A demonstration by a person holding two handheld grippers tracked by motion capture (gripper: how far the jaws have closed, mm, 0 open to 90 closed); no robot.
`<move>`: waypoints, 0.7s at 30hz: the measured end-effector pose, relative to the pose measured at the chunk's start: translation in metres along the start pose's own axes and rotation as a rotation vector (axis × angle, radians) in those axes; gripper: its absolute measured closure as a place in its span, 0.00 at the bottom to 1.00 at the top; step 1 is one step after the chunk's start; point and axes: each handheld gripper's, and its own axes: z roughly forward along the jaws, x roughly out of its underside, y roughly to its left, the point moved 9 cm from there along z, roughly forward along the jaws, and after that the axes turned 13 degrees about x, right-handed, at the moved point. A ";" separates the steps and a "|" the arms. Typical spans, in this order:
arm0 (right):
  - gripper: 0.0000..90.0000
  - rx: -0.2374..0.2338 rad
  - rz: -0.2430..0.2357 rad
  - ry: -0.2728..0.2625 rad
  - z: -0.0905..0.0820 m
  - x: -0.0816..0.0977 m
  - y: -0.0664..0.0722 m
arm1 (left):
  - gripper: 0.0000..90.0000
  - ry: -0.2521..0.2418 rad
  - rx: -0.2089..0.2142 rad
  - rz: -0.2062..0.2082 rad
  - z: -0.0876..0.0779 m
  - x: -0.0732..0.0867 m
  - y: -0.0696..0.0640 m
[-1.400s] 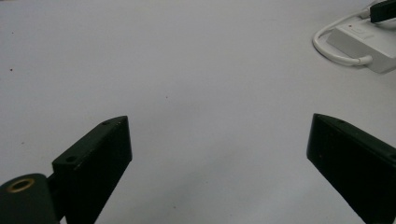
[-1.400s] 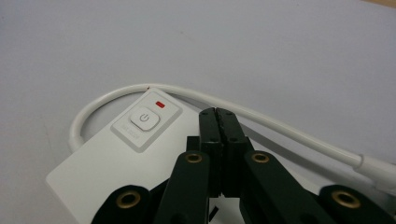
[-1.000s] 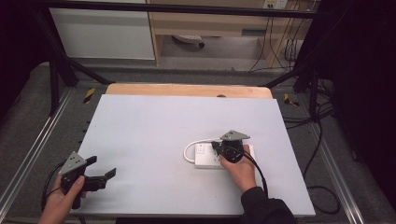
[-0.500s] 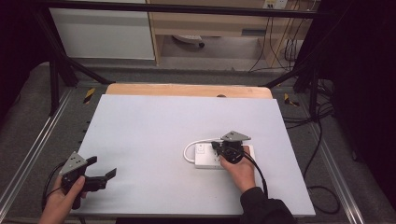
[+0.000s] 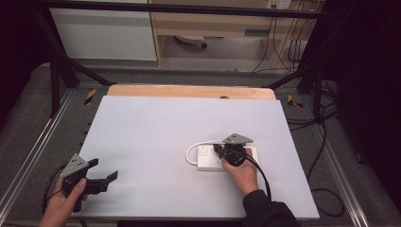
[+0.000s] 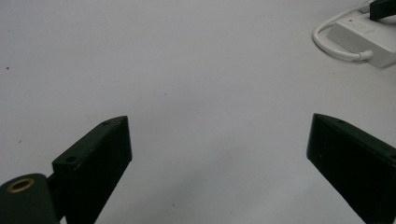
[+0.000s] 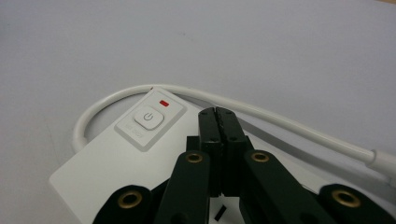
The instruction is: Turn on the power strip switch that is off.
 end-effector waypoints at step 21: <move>1.00 0.002 0.004 0.001 0.001 -0.001 -0.001 | 0.08 0.003 0.000 0.003 0.000 0.000 0.000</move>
